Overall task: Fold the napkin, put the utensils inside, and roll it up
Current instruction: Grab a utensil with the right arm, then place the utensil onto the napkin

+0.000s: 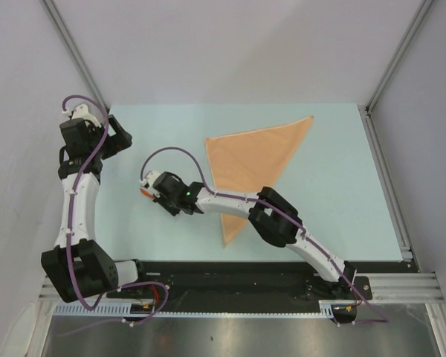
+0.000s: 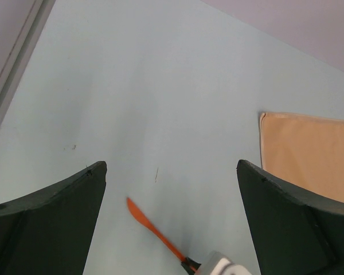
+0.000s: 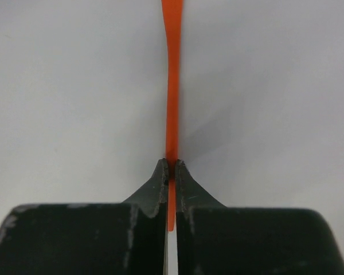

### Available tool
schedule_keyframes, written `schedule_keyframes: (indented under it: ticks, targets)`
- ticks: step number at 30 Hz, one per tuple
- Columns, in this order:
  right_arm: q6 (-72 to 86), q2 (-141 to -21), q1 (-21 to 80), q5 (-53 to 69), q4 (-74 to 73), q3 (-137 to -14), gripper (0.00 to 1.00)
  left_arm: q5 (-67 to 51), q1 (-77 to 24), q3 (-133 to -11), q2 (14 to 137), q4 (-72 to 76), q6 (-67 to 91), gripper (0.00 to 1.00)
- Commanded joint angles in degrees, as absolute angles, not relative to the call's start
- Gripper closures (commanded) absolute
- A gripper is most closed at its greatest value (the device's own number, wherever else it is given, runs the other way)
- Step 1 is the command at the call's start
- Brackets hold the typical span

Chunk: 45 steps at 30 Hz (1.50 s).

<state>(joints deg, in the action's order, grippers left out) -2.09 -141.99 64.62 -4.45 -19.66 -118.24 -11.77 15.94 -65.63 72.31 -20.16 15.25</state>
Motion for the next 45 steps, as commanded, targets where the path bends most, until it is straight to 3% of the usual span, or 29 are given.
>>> schedule_keyframes:
  ticks: [1, 5, 11, 19, 25, 45]
  targets:
    - [7.45, -131.51, 61.44, -11.15, -22.68, -107.71, 1.00, -12.92, 16.52, -65.57, 70.93, -18.11, 16.43, 0.00]
    - [17.47, -119.22, 58.54, -17.13, -23.20, -98.12, 1.00, -13.97, 16.52, -65.57, 70.84, -17.93, 16.96, 0.00]
    - [38.91, -110.76, 52.22, -32.76, -34.86, -92.12, 1.00, -14.68, 16.61, -65.48, 70.58, -17.67, 17.23, 0.00]
    - [61.07, -109.51, 41.41, -36.57, -40.95, -86.49, 1.00, -16.26, 16.61, -65.21, 70.66, -17.14, 18.02, 0.00]
    - [69.86, -112.14, 38.94, -36.31, -42.10, -86.13, 1.00, -16.70, 16.61, -65.13, 70.84, -17.05, 18.19, 0.00]
    - [68.12, -117.86, 37.62, -33.84, -38.94, -83.23, 1.00, -16.70, 16.70, -65.13, 71.28, -17.05, 18.02, 0.00]
